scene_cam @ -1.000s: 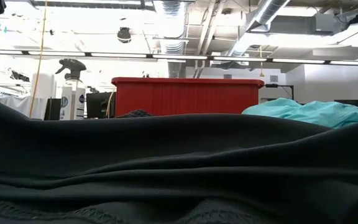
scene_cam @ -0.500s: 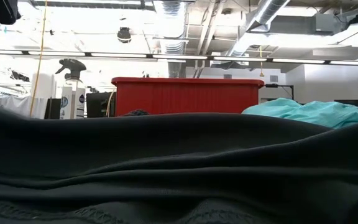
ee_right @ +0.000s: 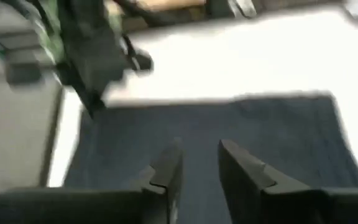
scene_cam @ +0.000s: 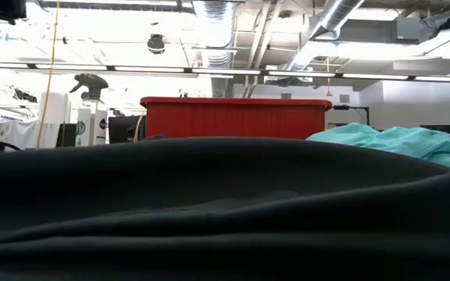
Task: Fold Laundry from Bin
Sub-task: Fold the black shorts
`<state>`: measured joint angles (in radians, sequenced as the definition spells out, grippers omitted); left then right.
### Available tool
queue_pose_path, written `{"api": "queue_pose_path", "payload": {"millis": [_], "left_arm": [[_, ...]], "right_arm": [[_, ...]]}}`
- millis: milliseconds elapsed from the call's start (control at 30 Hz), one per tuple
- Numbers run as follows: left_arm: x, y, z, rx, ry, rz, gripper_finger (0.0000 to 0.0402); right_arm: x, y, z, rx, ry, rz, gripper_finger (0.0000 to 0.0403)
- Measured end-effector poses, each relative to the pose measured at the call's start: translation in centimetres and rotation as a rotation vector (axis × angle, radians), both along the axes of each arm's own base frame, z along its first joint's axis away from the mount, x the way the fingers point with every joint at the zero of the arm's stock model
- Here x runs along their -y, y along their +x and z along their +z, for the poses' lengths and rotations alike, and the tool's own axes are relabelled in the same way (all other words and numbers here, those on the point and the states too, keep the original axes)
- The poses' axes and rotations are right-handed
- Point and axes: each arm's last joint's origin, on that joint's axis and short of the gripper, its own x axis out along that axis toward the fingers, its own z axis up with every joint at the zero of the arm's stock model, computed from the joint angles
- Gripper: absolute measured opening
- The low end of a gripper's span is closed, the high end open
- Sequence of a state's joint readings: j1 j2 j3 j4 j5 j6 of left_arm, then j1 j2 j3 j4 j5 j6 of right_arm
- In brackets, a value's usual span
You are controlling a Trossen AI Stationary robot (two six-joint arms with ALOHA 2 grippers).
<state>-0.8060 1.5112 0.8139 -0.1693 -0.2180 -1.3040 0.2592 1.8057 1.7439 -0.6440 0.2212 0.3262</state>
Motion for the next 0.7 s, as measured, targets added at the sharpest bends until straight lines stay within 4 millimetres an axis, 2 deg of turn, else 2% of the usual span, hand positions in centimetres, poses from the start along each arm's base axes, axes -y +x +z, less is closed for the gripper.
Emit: {"api": "queue_pose_path", "payload": {"millis": [67,167,267,367,500,700], "left_arm": [[-0.2,0.2,0.0,0.005,0.008,0.005,0.0],[-0.5,0.5,0.0,0.016,0.027,-0.006,0.0],[-0.7,0.7,0.0,0.021,0.04,-0.011,0.0],[-0.9,0.8,-0.1,0.02,0.057,-0.016,0.0],[-1.0,0.8,-0.1,0.008,0.053,-0.014,0.0],[-1.0,0.8,-0.1,0.006,0.055,-0.011,0.0]], "right_arm": [[1.3,1.4,-0.9,0.119,0.032,0.027,0.0107],[4.1,3.5,-2.5,0.266,0.04,-0.026,0.0064],[7.1,5.4,-5.1,0.253,0.075,-0.063,0.0018],[9.4,7.1,-8.9,0.181,0.116,-0.063,0.0021],[11.1,8.6,-13.3,0.105,0.156,-0.065,0.0016],[13.3,9.5,-16.8,0.078,0.167,-0.098,0.0015]]}}
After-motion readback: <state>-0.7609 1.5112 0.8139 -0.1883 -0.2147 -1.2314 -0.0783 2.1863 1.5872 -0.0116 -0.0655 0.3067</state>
